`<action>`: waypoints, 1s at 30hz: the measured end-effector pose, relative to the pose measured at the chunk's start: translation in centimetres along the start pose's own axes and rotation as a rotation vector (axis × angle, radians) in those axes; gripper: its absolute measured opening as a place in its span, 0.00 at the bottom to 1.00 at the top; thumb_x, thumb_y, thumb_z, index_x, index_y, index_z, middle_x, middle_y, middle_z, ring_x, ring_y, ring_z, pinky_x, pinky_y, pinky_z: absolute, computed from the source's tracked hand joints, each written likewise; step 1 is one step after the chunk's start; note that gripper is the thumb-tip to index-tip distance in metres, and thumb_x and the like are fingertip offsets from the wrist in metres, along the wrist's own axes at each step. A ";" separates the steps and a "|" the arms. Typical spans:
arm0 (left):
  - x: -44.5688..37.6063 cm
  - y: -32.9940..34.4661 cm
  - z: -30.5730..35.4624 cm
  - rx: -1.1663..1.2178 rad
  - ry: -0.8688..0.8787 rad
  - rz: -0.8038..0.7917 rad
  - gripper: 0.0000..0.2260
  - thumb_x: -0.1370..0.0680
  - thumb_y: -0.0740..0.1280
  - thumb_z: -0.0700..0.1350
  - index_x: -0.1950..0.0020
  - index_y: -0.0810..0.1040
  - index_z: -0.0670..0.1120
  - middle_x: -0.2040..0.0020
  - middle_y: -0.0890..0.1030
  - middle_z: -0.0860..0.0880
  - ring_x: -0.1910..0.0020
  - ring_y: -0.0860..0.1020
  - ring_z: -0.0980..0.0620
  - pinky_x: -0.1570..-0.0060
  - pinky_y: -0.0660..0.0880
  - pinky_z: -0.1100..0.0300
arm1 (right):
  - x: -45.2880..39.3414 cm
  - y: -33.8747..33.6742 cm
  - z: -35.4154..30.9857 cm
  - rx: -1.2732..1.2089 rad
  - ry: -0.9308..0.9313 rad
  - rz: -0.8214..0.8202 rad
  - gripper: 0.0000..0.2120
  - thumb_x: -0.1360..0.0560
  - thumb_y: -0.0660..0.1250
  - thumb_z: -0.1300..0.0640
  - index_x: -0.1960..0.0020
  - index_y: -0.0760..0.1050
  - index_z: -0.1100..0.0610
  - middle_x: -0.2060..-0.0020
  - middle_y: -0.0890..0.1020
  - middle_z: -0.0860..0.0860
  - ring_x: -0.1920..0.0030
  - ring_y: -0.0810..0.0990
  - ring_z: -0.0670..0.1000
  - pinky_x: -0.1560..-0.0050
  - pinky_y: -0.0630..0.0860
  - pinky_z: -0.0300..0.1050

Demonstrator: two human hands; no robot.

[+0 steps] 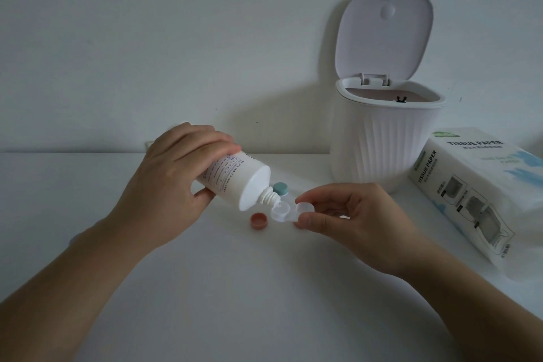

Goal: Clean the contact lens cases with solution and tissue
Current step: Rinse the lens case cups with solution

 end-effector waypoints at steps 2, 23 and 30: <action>0.0 0.0 0.0 -0.004 0.007 0.013 0.27 0.34 0.79 0.31 0.36 0.80 0.44 0.37 0.81 0.48 0.35 0.76 0.42 0.28 0.65 0.50 | -0.1 0.0 0.0 -0.004 -0.007 -0.001 0.10 0.29 0.77 0.48 0.48 0.84 0.42 0.57 0.88 0.42 0.55 0.87 0.43 0.46 0.81 0.40; -0.1 -0.3 0.4 -0.031 0.030 0.048 0.21 0.31 0.71 0.37 0.38 0.81 0.44 0.38 0.81 0.49 0.36 0.76 0.42 0.30 0.68 0.45 | 0.0 0.0 -0.4 0.000 -0.011 0.023 0.08 0.30 0.77 0.51 0.50 0.85 0.45 0.60 0.87 0.41 0.59 0.85 0.40 0.57 0.75 0.27; -0.1 -0.3 0.4 -0.031 0.030 0.049 0.22 0.31 0.72 0.37 0.38 0.80 0.45 0.38 0.81 0.49 0.36 0.77 0.41 0.31 0.68 0.44 | 0.0 0.0 -0.3 -0.011 -0.002 0.010 0.09 0.29 0.77 0.50 0.50 0.85 0.45 0.58 0.88 0.42 0.56 0.86 0.42 0.51 0.79 0.33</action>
Point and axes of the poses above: each hand's wrist, its own x-axis away from the middle knuckle, its own y-axis out of the palm, z = x × y, the point moved 3 cm from there along -x, towards the middle knuckle
